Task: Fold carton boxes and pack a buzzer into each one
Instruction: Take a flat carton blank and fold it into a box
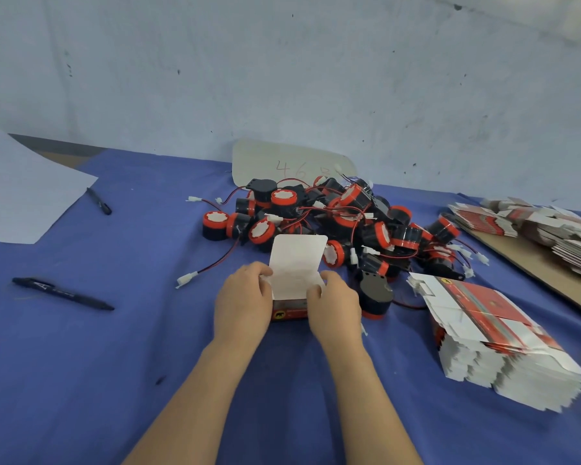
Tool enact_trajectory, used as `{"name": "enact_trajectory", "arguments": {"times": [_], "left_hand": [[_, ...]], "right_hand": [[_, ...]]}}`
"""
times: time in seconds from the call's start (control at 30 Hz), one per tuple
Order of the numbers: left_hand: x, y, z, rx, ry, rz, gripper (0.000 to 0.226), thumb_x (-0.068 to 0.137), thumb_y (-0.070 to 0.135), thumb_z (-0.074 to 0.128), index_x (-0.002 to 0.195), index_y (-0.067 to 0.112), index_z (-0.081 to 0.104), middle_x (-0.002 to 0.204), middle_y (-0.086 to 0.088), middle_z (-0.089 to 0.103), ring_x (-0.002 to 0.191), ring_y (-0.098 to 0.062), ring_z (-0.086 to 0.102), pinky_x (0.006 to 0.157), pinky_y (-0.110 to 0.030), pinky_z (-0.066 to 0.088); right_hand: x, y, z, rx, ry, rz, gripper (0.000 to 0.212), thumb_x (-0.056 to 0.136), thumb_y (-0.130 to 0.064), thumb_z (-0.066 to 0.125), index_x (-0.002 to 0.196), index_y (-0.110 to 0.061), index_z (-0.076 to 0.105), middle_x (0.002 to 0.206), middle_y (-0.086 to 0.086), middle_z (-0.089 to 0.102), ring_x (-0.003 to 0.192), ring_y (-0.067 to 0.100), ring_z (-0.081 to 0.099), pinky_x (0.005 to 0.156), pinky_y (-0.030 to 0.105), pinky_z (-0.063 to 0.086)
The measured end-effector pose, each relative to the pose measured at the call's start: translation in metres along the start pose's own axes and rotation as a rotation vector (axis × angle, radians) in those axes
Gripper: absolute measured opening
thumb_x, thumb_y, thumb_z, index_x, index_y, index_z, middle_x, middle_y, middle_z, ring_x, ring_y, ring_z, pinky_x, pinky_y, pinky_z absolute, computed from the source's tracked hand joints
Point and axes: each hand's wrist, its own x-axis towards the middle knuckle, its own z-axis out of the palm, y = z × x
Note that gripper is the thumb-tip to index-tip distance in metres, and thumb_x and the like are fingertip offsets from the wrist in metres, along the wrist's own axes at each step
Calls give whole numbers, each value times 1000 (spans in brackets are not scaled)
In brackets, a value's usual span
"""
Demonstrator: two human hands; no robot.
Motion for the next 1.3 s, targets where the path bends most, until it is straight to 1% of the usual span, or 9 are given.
{"name": "enact_trajectory", "arguments": {"times": [0.07,0.23,0.33,0.43,0.57,0.73,0.87,1.13,1.3], "left_hand": [[-2,-1,2,-73,-77,-55,18,101,23,37,111,23,52,86,2,61,69,-12,52,51,-24,34],[-2,11,-3,-459,-234,-113,36,90,46,57,117,28,41,106,22,51,93,7,54,68,-10,43],[2,16,-10,-798,-106,-95,44,84,29,70,122,33,46,122,21,51,101,14,56,74,-5,46],[1,23,-10,-835,-57,-90,51,75,48,66,120,43,43,124,17,52,103,18,54,72,0,43],[7,18,-14,-1005,-26,-258,75,66,66,56,129,26,50,109,9,67,104,-6,65,86,-25,54],[9,15,-20,-1026,-2,-451,74,57,84,43,96,24,61,106,-6,69,101,-19,66,100,-47,48],[10,14,-24,-1005,-62,-515,89,44,86,49,99,19,68,97,-4,74,91,-20,71,88,-43,55],[13,11,-27,-1066,-177,-598,61,80,74,42,102,24,69,91,-1,75,83,-18,71,71,-33,56],[9,19,-27,-1058,-265,-520,71,60,81,43,102,29,69,84,4,76,74,-12,73,56,-25,54]], "right_hand": [[0,0,0,16,-20,22,29,96,-12,37,119,-9,55,94,11,63,79,26,56,61,35,44],[0,1,0,216,-26,48,40,93,-7,40,132,-14,48,80,-3,53,65,12,51,57,30,45],[1,1,-4,481,-64,117,59,93,-6,46,147,-21,29,107,0,60,74,5,54,51,20,41],[-2,-3,-1,739,-148,104,74,89,-3,49,148,-33,17,120,1,57,87,15,63,71,38,58],[-6,-7,3,998,-315,47,71,87,2,49,134,-43,20,118,15,61,99,29,67,70,39,59],[-6,-15,1,928,-216,-89,26,93,-29,57,119,-30,54,117,1,66,111,14,61,86,23,53],[4,-7,-12,1121,-170,78,48,95,-53,42,81,-21,76,95,1,75,95,15,69,81,28,56],[1,-1,-8,928,-325,-60,26,99,-35,48,92,-24,70,95,1,74,92,14,70,71,21,56],[-1,-4,-1,706,-194,-79,41,99,-28,48,97,13,55,92,34,55,76,21,46,64,36,40]]}}
